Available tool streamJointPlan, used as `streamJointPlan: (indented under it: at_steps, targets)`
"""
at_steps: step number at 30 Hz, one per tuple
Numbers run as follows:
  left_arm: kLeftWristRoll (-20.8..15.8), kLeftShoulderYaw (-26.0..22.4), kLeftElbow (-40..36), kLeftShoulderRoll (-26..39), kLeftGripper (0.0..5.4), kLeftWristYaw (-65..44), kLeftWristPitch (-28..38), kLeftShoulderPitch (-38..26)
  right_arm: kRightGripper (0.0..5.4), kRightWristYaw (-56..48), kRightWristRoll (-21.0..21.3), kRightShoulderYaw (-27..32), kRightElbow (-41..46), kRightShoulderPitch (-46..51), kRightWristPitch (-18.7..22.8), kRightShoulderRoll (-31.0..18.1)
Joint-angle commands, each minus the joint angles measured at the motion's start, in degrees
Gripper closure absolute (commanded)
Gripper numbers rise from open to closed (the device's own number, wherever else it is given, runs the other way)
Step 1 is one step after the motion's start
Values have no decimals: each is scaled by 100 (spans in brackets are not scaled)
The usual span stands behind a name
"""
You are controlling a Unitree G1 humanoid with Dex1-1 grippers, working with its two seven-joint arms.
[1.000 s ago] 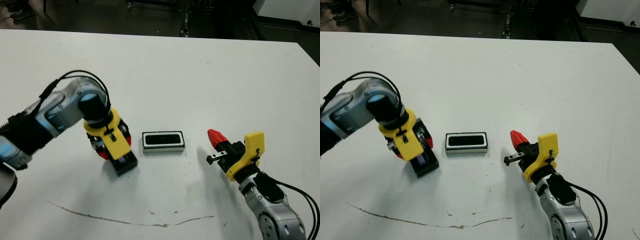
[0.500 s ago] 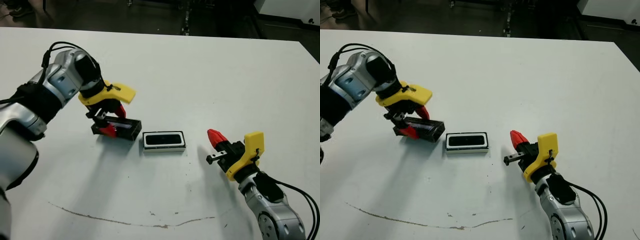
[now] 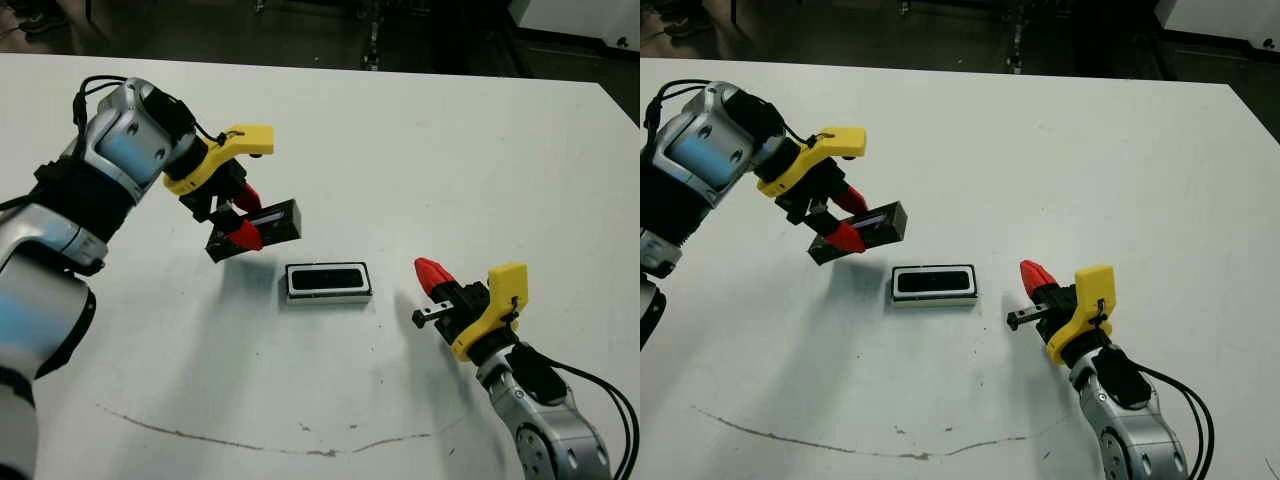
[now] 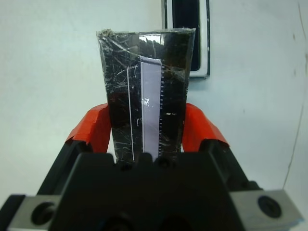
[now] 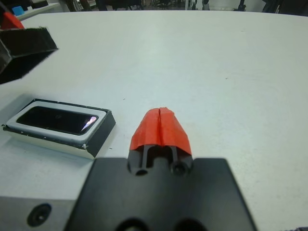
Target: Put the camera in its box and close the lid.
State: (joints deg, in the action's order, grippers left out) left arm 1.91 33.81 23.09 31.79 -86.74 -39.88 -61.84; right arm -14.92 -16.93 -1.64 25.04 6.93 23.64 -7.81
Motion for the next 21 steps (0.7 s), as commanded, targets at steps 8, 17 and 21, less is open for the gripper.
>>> streamJointPlan:
  at_steps: [8,17,21]
  targets:
    - [-584,-686,-2936,353,230,1409,-2864,1182,540,59,19,-30,-41,25,49,1]
    - [-1216,-620,-3512,444,230,2424,-3803,1246,540,69,32,-48,-29,44,38,15]
    - [-1425,-573,-3520,465,230,2698,-3762,1302,540,40,17,-52,-49,51,13,14]
